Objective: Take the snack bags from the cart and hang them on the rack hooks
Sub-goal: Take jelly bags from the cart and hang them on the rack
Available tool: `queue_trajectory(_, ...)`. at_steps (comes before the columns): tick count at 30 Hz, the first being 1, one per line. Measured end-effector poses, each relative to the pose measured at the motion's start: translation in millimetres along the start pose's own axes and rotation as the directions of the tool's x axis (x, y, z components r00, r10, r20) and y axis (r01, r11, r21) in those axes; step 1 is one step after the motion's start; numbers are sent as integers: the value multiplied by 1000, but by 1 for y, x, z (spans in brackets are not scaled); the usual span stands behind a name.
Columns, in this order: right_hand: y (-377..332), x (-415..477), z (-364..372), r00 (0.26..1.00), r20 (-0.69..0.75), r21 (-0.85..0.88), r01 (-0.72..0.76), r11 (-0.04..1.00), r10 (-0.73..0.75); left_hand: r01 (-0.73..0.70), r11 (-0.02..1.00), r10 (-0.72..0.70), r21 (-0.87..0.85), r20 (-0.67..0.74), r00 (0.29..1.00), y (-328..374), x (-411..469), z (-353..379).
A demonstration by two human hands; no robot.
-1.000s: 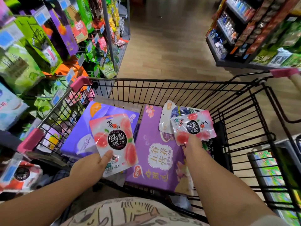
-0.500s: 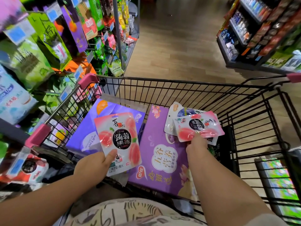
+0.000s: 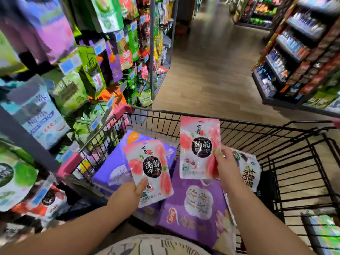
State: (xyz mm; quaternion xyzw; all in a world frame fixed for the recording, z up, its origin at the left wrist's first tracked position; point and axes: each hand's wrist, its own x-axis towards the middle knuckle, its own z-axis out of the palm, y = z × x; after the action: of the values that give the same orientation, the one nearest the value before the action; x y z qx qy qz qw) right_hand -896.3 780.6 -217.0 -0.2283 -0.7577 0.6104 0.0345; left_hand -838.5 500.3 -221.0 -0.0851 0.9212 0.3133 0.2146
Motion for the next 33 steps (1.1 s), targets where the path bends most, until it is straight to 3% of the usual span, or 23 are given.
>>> queue_trajectory(3,-33,-13,29,984,145,-98,115,989,-100,0,998,-4,-56,-72,997,0,0,-20)
queue_trajectory(8,-81,-33,82,917,327,-188,302,935,-231,1,1000,-1,0,-202,979,4,-7,-74)
queue_trajectory(15,-137,-51,151,809,450,-149,485,862,-378,-69,997,49,-37,-391,919,-24,-22,-142)
queue_trajectory(20,-176,-66,195,732,539,-54,524,850,-417,-122,981,28,-152,-507,861,-43,-35,-182)
queue_trajectory(24,-201,-76,224,630,627,37,564,825,-458,-175,965,22,-193,-609,793,-53,-52,-211)
queue_trajectory(28,-227,-90,244,479,713,125,632,765,-512,-183,969,19,-168,-683,730,-60,-73,-238)
queue_trajectory(33,-262,-117,252,256,862,278,481,831,-437,-234,964,48,-124,-787,615,-65,-106,-275)
